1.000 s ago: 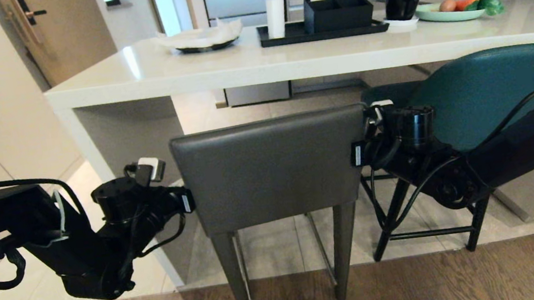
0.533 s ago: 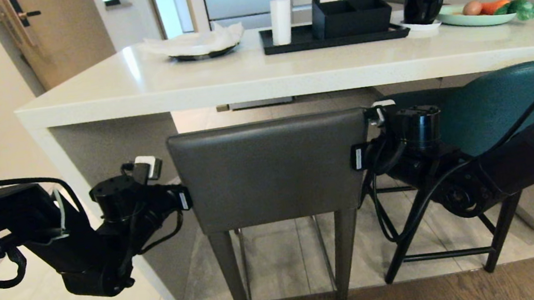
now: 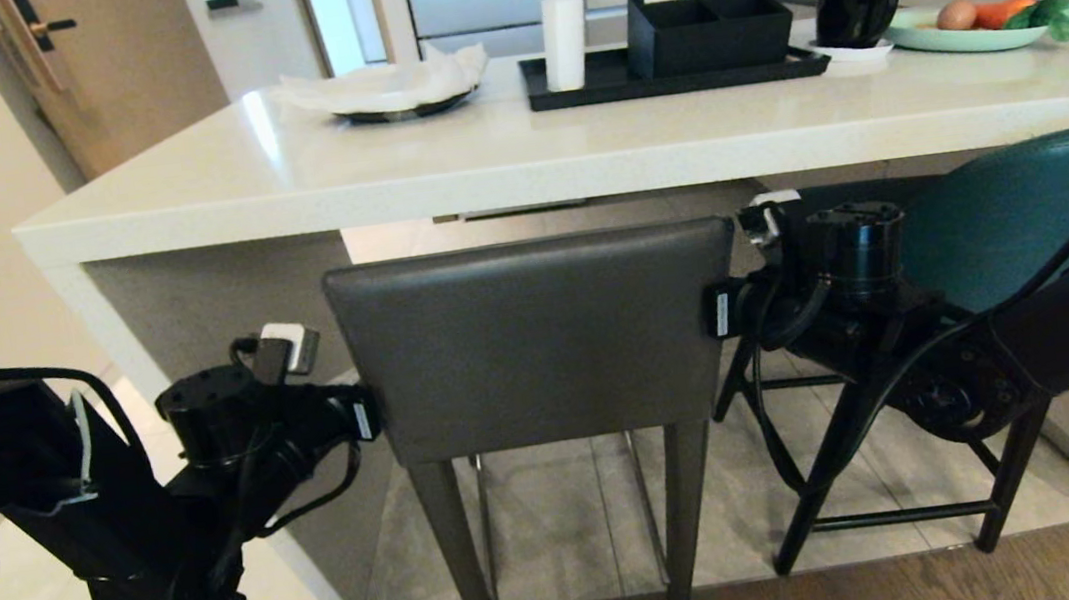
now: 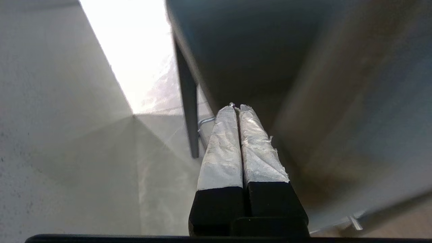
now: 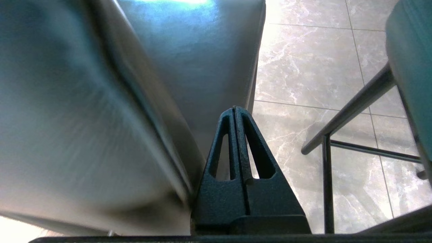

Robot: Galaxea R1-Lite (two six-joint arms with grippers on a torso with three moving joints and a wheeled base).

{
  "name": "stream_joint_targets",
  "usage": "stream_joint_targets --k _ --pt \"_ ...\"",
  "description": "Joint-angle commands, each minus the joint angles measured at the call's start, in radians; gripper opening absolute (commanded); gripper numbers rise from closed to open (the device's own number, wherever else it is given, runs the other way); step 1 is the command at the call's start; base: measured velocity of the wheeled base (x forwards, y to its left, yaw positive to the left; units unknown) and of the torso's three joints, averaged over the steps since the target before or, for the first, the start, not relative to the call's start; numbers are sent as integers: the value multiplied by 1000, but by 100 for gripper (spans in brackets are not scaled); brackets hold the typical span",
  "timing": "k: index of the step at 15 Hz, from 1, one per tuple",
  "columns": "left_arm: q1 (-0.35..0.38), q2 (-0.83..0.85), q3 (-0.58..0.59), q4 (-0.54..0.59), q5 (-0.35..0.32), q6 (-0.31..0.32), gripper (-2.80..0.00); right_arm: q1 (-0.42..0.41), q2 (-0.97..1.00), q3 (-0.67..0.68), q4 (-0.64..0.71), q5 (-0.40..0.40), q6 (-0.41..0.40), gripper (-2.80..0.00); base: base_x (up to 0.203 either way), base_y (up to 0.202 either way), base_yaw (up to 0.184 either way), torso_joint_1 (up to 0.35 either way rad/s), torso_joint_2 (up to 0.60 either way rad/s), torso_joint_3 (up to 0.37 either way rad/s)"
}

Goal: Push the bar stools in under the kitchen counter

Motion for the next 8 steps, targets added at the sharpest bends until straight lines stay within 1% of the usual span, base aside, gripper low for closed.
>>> stream_joint_targets --k 1,3,5,8 --pt "24 -57 46 -22 8 -1 -280 -25 -50 27 -2 -5 0 -280 0 0 0 0 0 0" --pt "68 -104 119 -62 12 -1 -280 -76 -111 85 -2 -3 0 -280 0 0 0 0 0 0" --pt "95 -174 215 -97 12 -2 -280 -123 -196 162 -1 1 1 -280 0 0 0 0 0 0" --pt "104 -353 379 -118 17 4 -280 -154 -404 279 17 -2 -5 -280 0 0 0 0 0 0"
